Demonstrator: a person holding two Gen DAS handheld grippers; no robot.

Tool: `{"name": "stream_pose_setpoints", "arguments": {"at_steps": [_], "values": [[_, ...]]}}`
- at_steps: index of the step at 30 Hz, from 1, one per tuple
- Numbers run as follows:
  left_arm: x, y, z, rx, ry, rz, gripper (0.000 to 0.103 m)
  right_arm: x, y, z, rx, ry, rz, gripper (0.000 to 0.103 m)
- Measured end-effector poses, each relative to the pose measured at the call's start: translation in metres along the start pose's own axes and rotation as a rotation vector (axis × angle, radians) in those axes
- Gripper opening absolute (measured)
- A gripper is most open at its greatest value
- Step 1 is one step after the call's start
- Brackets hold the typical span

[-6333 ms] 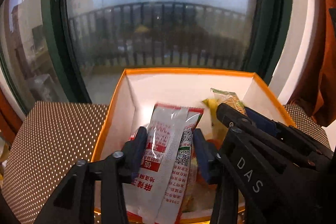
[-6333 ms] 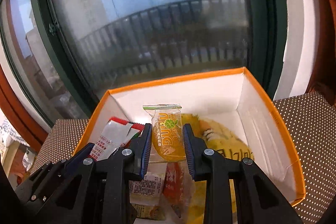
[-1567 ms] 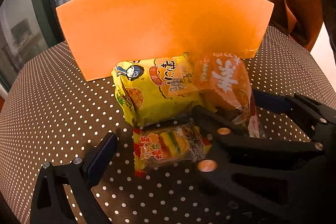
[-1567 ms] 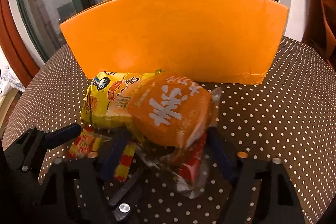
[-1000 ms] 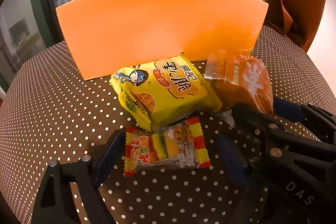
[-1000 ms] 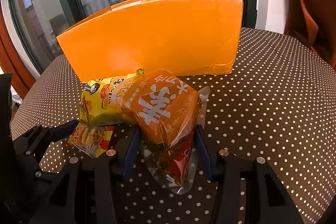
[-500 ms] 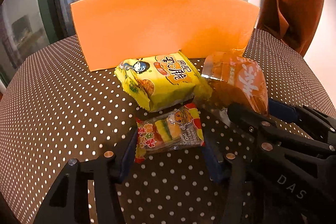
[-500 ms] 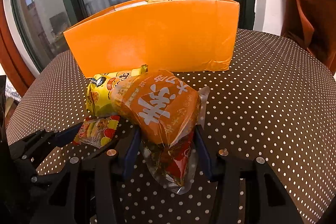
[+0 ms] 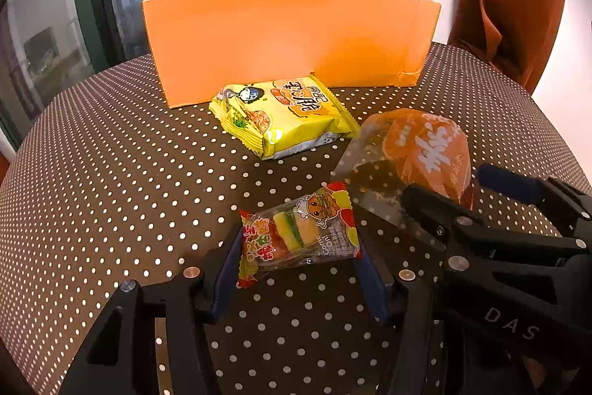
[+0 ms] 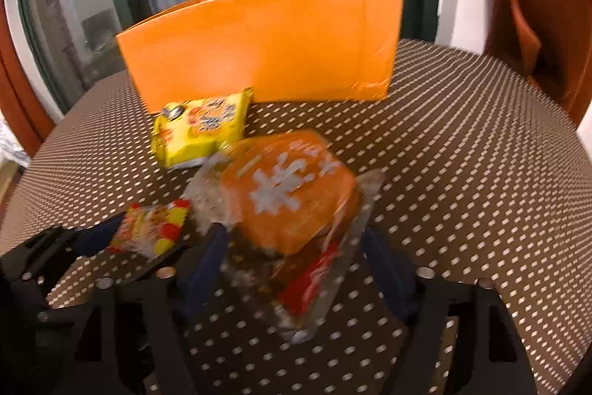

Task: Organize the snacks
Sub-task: 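Grasp orange-printed clear packet with right gripper while left gripper grasps striped candy packet, then lift both held packets and carry them over the orange box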

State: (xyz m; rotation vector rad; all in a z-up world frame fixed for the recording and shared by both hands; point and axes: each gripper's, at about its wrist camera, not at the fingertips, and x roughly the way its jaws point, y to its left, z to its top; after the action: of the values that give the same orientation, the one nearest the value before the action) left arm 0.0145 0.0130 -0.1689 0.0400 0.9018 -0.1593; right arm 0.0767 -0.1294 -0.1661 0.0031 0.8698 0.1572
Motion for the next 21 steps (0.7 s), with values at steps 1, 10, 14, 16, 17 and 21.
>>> {"name": "stream_pose_setpoints", "arguments": {"at_steps": [1, 10, 14, 16, 17, 21], "values": [[0.001, -0.001, 0.002, -0.002, 0.002, -0.002, 0.062, 0.001, 0.0, 0.002, -0.005, -0.009, -0.015, 0.087], [0.02, -0.011, 0.03, -0.007, 0.013, 0.009, 0.07, 0.024, 0.006, 0.022, -0.013, 0.007, 0.001, 0.094], [0.026, -0.007, 0.038, -0.038, 0.002, -0.004, 0.07, 0.037, 0.0, 0.031, 0.014, 0.022, 0.022, 0.094], [0.028, -0.007, 0.04, -0.041, 0.001, -0.011, 0.069, 0.045, -0.004, 0.034, 0.032, 0.036, 0.033, 0.091], [0.028, -0.009, 0.041, -0.037, 0.001, -0.009, 0.068, 0.045, -0.004, 0.034, 0.032, 0.034, 0.031, 0.088], [0.031, -0.014, 0.044, -0.023, 0.0, -0.001, 0.06, 0.045, -0.001, 0.036, 0.019, 0.023, 0.044, 0.068]]}}
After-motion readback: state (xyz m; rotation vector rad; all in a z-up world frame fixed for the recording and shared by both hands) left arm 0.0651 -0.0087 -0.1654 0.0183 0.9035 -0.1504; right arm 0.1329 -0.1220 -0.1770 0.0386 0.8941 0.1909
